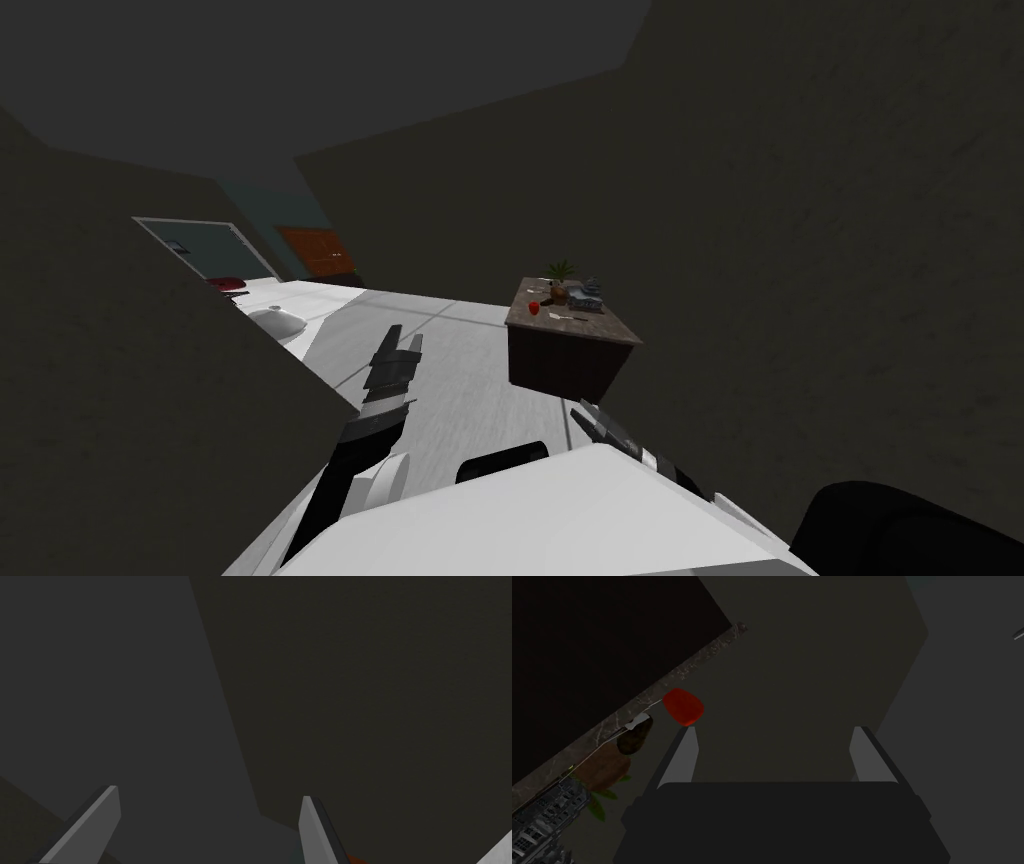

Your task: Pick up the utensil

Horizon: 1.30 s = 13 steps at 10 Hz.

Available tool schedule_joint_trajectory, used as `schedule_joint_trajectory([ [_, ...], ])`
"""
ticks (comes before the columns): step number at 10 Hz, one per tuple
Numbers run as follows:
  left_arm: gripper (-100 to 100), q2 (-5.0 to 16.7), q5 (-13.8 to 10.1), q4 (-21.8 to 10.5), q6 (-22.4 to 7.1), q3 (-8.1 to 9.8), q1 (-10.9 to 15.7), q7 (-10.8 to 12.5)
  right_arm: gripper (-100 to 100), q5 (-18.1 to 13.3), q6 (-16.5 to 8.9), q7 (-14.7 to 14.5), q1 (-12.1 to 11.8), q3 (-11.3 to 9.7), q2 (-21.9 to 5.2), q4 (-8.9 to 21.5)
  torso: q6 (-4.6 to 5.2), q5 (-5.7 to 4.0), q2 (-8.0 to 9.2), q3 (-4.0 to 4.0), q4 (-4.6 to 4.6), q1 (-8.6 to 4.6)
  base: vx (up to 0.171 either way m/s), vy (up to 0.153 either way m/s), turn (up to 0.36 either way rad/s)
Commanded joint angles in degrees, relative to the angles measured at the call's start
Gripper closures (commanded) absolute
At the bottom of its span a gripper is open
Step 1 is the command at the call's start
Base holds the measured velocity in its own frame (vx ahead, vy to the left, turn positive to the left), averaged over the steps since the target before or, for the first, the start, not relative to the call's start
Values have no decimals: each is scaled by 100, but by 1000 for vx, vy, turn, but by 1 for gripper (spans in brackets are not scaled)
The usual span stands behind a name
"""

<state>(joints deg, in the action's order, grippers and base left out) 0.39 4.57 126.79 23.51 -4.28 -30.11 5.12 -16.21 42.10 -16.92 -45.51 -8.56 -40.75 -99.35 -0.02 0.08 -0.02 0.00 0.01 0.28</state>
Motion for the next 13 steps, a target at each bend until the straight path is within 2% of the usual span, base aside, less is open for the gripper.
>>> schedule_joint_trajectory([
  [1,0,0,0,0,0,0,0,0,-100,-243,93,-110,-149,-84,-286,286,0,0,0,0,0,0,44,153,311],
  [2,0,0,0,0,0,0,0,0,-100,-243,93,-110,-149,-84,-407,401,0,4,-7,-4,-1,17,41,123,65],
  [3,0,0,0,0,0,0,-1,0,-100,-398,172,-169,-218,-130,-612,618,4,4,-7,-4,-2,11,40,108,177],
  [4,0,0,0,0,0,0,0,0,-100,-398,172,-169,-218,-130,-684,699,0,2,-8,-4,-2,6,47,65,89],
  [5,0,0,0,0,0,1,-1,0,-100,-554,248,-224,-282,-176,-905,843,3,-1,-9,-5,-2,-8,63,69,171],
  [6,0,0,0,0,0,1,-1,0,-100,-554,248,-224,-282,-176,-964,1000,1,-1,-13,-8,-3,-10,59,49,98],
  [7,0,1,0,0,0,1,-1,0,-100,-710,320,-276,-339,-219,-1175,1174,3,-2,-13,-8,-3,-16,65,66,227],
  [10,0,1,0,0,0,1,-1,0,-100,-864,389,-324,-392,-259,-1530,1613,-2,-1,-18,-10,-3,-12,67,53,140],
  [11,0,1,0,0,0,1,-2,0,-100,-1016,453,-368,-440,-296,-1753,1764,5,-3,-16,-10,-4,-18,93,37,182],
  [12,0,1,0,0,0,1,-1,0,-100,-1016,453,-368,-440,-296,-1812,1876,0,-3,-23,-13,-5,-20,78,20,102],
  [13,0,1,0,0,0,2,-2,0,-100,-1165,514,-408,-484,-332,-2016,2103,3,-5,-20,-12,-4,-26,79,27,261],
])
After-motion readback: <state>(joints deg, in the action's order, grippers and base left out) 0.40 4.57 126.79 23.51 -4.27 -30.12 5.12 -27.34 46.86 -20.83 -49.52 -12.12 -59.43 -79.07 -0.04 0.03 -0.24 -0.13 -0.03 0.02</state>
